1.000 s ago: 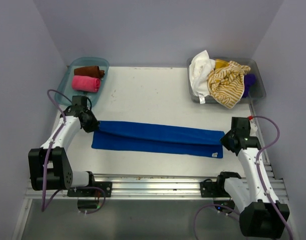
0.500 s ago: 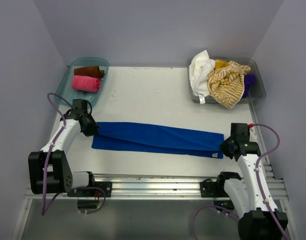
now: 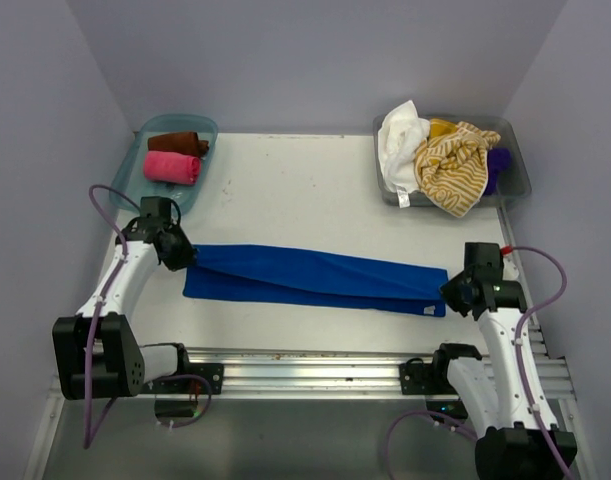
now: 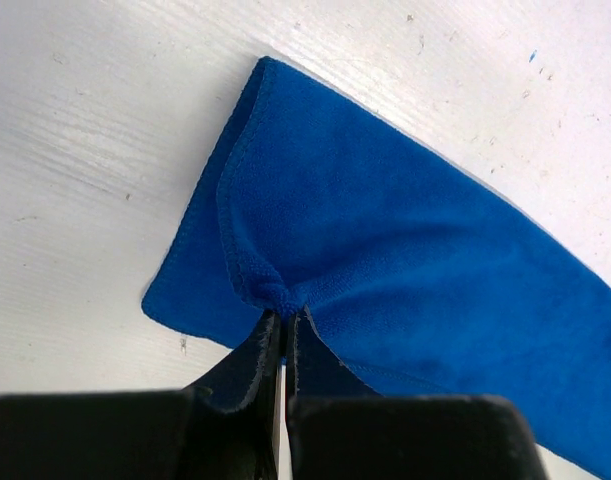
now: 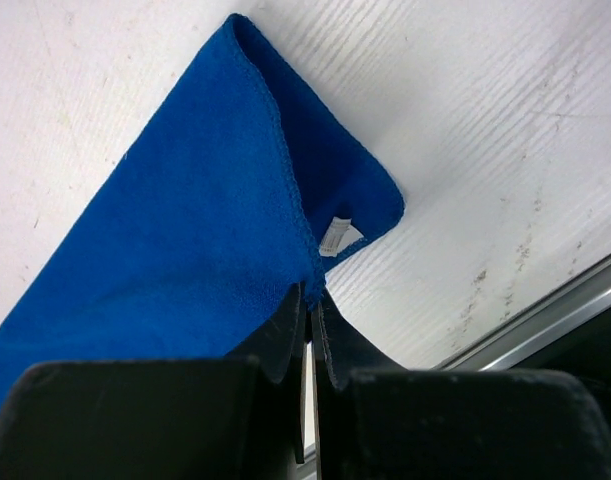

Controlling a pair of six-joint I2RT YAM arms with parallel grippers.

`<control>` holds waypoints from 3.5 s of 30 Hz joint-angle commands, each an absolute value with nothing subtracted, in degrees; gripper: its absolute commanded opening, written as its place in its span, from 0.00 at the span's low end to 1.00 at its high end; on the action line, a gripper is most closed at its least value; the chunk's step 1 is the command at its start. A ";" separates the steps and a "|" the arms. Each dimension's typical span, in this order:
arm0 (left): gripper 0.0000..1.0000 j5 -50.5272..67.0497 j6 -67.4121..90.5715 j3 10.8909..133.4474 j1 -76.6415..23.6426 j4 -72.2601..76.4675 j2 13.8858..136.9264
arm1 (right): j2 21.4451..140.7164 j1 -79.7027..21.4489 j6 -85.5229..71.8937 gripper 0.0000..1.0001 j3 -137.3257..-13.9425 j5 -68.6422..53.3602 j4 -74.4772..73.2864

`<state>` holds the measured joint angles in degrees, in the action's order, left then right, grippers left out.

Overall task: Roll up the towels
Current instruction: Fold the towel

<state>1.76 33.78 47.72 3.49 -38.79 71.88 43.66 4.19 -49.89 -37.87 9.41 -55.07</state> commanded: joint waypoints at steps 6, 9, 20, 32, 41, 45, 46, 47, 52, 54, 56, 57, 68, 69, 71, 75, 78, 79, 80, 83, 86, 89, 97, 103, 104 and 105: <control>0.00 0.27 32.26 45.70 4.13 -37.53 72.07 | 37.53 4.31 -57.65 0.00 -33.14 13.35 -60.73; 0.00 0.26 32.17 44.83 4.13 -37.18 72.42 | 37.35 4.31 -58.71 0.00 -32.35 14.94 -60.47; 0.00 0.26 34.63 42.72 4.13 -37.18 72.51 | 39.64 4.31 -58.62 0.00 -29.01 16.52 -56.69; 0.68 -1.30 36.04 44.73 4.39 -39.72 67.25 | 39.99 4.31 -51.07 0.53 -32.78 12.22 -52.21; 0.54 3.35 33.22 50.54 0.62 -35.14 67.14 | 54.54 4.31 -40.44 0.25 -39.54 4.24 -43.77; 0.48 -6.11 34.53 49.57 -1.05 -39.54 68.12 | 54.06 4.31 -40.43 0.23 -38.68 5.26 -45.70; 0.50 -7.54 35.50 49.05 -0.79 -41.20 67.77 | 53.01 4.31 -41.21 0.25 -38.06 5.80 -46.23; 0.58 -8.43 35.94 48.78 -0.53 -41.92 67.42 | 51.00 4.31 -41.48 0.31 -37.53 6.24 -46.40; 0.71 -10.28 38.84 45.98 0.00 -44.38 67.06 | 48.78 4.31 -42.45 0.38 -35.69 6.15 -48.25; 0.67 -10.28 39.55 45.09 0.00 -44.21 67.50 | 49.04 4.31 -42.54 0.38 -35.60 5.98 -48.08; 0.61 -10.02 40.34 44.21 0.00 -43.77 68.20 | 49.22 4.31 -42.45 0.38 -35.95 5.45 -48.08; 0.59 -9.15 40.25 43.95 0.00 -43.33 68.46 | 49.48 4.31 -42.45 0.38 -36.38 5.36 -48.16; 0.58 -4.58 41.04 40.43 0.00 -37.88 72.68 | 48.78 4.31 -42.19 0.39 -37.09 5.45 -49.74; 0.57 -4.05 40.96 40.08 0.00 -37.53 72.95 | 48.69 4.31 -42.36 0.40 -37.09 5.62 -50.18; 0.50 -3.61 40.87 39.82 0.00 -36.39 73.47 | 48.60 4.39 -42.97 0.40 -37.09 5.97 -50.62; 0.19 -3.69 40.43 39.81 0.00 -34.54 74.70 | 49.22 4.31 -44.64 0.44 -37.09 7.64 -52.91; 0.00 -2.55 39.99 41.30 0.00 -34.63 74.71 | 50.27 4.39 -45.70 0.46 -36.65 8.87 -54.48; 0.00 -2.29 39.56 41.66 0.00 -34.80 74.45 | 50.45 4.31 -46.14 0.47 -36.30 9.05 -54.75; 0.00 -2.29 39.20 41.92 0.00 -34.98 73.75 | 50.71 4.31 -46.66 0.47 -35.95 9.40 -54.84; 0.00 -3.34 38.67 43.41 0.00 -36.47 72.34 | 51.24 4.31 -48.95 0.46 -34.37 10.02 -56.16; 0.00 -4.04 38.14 44.56 0.00 -37.44 71.02 | 51.15 4.31 -51.15 0.44 -32.87 10.81 -57.65; 0.00 -4.75 38.06 45.09 0.00 -37.88 69.44 | 50.80 4.31 -52.38 0.43 -32.96 11.69 -59.23; 0.00 -3.87 37.88 44.47 0.00 -37.18 68.91 | 49.48 4.31 -53.52 0.40 -31.82 10.90 -61.96; 0.00 -3.52 37.88 44.21 0.00 -36.83 68.82 | 51.15 4.31 -54.31 0.41 -31.03 9.33 -59.95; 0.00 -3.52 37.88 44.21 0.00 -36.83 68.82 | 51.50 4.31 -54.49 0.41 -29.98 8.79 -58.29; 0.00 -3.25 37.79 44.21 0.00 -36.83 68.91 | 51.85 4.31 -55.19 0.41 -29.45 8.70 -57.49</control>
<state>-3.25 39.20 43.29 -0.38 -37.85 69.73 50.76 4.19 -52.77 -31.09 9.32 -59.24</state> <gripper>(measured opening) 0.013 0.407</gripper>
